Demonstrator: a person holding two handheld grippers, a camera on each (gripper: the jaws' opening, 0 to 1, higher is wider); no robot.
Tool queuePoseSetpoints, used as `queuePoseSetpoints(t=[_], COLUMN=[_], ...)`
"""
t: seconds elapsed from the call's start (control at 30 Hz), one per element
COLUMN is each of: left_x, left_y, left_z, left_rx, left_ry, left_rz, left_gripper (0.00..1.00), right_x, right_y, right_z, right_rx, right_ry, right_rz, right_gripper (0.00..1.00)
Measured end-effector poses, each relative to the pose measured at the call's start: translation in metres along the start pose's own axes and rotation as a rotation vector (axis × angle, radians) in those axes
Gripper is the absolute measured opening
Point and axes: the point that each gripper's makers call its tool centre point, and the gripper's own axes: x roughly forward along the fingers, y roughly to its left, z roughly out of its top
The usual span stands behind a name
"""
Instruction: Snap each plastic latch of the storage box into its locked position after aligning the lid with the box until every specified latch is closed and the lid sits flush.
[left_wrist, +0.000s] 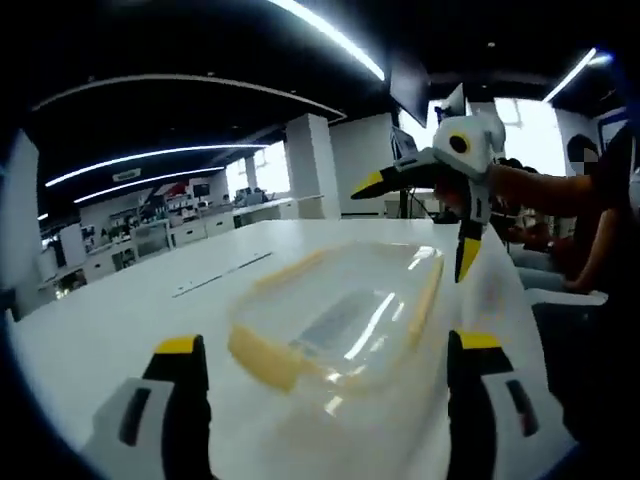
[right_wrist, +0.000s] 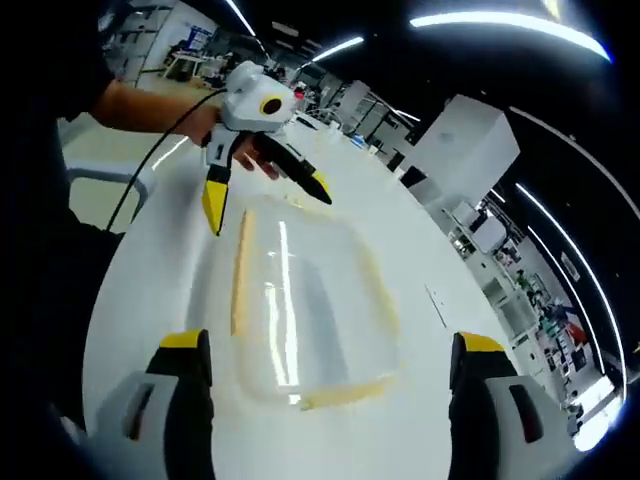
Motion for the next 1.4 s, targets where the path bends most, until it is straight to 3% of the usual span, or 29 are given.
queuePoseSetpoints(t=[0.13, 0.27, 0.6, 0.77, 0.83, 1.0, 1.07, 1.13, 1.27, 1.4], left_x=[0.0, 0.003, 0.006, 0.003, -0.001, -0.004, -0.002, -0.003, 0.004, 0.006], left_y=[-0.007, -0.006, -0.016, -0.014, -0.007, -0.013, -0.012, -0.001, -0.006, -0.008], left_z=[-0.002, 0.0, -0.014, -0.019, -0.018, -0.015, -0.015, -0.018, -0.022, -0.019], left_rx=[0.093, 0.192, 0.237, 0.222, 0.271, 0.291, 0.285, 0.29, 0.287, 0.289], left_ry=[0.007, 0.0, 0.017, 0.014, 0.006, -0.004, -0.013, 0.013, 0.023, -0.015], left_rz=[0.046, 0.11, 0.163, 0.196, 0.261, 0.272, 0.267, 0.329, 0.321, 0.324], left_gripper=[0.98, 0.92, 0.88, 0.87, 0.84, 0.83, 0.83, 0.82, 0.82, 0.81], right_x=[0.002, 0.007, 0.014, 0.014, 0.016, 0.025, 0.026, 0.032, 0.038, 0.041], right_y=[0.004, 0.004, 0.011, 0.02, 0.019, 0.012, 0.015, 0.011, 0.008, 0.007], right_z=[-0.005, 0.001, 0.008, 0.012, 0.009, 0.003, 0.005, 0.008, 0.012, 0.014], right_rx=[-0.064, -0.091, -0.151, -0.137, -0.182, -0.239, -0.223, -0.232, -0.23, -0.21], right_ry=[0.058, 0.073, 0.118, 0.142, 0.178, 0.261, 0.271, 0.28, 0.301, 0.317], right_rz=[0.074, 0.146, 0.319, 0.455, 0.487, 0.56, 0.599, 0.62, 0.667, 0.701], right_gripper=[1.0, 1.0, 1.0, 1.0, 1.0, 1.0, 1.0, 1.0, 1.0, 1.0])
